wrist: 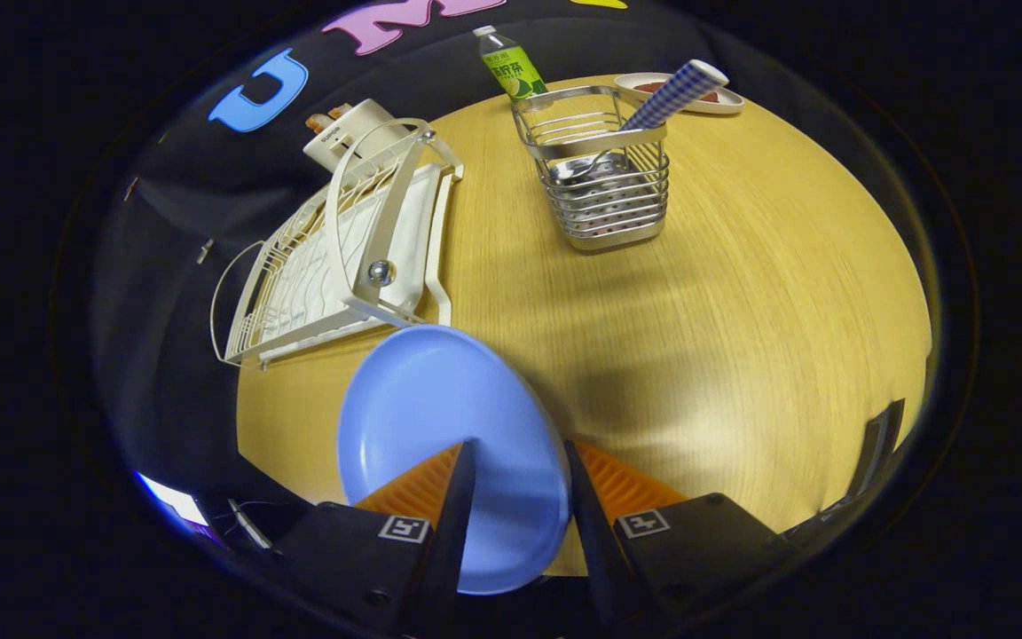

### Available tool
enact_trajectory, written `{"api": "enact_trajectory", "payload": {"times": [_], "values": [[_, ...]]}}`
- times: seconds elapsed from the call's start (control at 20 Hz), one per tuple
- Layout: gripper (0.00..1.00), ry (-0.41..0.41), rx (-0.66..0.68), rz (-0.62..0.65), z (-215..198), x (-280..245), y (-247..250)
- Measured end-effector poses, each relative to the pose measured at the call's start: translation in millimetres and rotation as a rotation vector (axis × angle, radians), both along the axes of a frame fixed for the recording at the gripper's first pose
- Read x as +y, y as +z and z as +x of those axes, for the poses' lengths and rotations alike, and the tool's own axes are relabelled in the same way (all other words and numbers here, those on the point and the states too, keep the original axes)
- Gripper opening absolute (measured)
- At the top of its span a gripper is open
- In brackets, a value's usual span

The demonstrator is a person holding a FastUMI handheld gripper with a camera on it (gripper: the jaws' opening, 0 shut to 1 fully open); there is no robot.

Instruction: Take the plate from the dish rack, then take the spoon from the basket and place it into the plate.

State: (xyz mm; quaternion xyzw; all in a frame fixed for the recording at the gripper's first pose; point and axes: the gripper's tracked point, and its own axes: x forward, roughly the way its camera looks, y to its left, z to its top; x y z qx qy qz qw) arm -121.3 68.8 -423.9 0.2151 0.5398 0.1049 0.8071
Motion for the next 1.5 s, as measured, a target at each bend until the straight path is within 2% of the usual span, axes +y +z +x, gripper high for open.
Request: {"api": "enact_trajectory", "payload": {"times": [0.05, 0.1, 0.2, 0.25, 0.3, 0.4, 0.75, 0.9, 1.0, 1.15, 1.4, 1.45, 1.5], "values": [[0.63, 0.0, -0.008, 0.001, 1, -2, 4], [0.72, -0.002, -0.014, 0.003, 1, -4, 7], [0.8, 0.005, -0.041, -0.01, 5, -12, 16], [0.82, 0.019, -0.059, -0.023, 6, -17, 21], [0.91, 0.036, -0.082, -0.037, 8, -22, 27], [0.98, 0.082, -0.134, -0.057, 11, -31, 43], [0.99, 0.32, -0.444, -0.057, 41, -40, 142], [0.99, 0.339, -0.626, -0.071, 75, -54, 187], [0.98, 0.322, -0.688, -0.138, 100, -78, 192], [0.98, 0.319, -0.629, -0.217, 116, -109, 164], [0.98, 0.33, -0.546, -0.215, 122, -122, 125], [0.96, 0.339, -0.531, -0.206, 122, -119, 119], [0.83, 0.345, -0.518, -0.202, 122, -118, 114]]}}
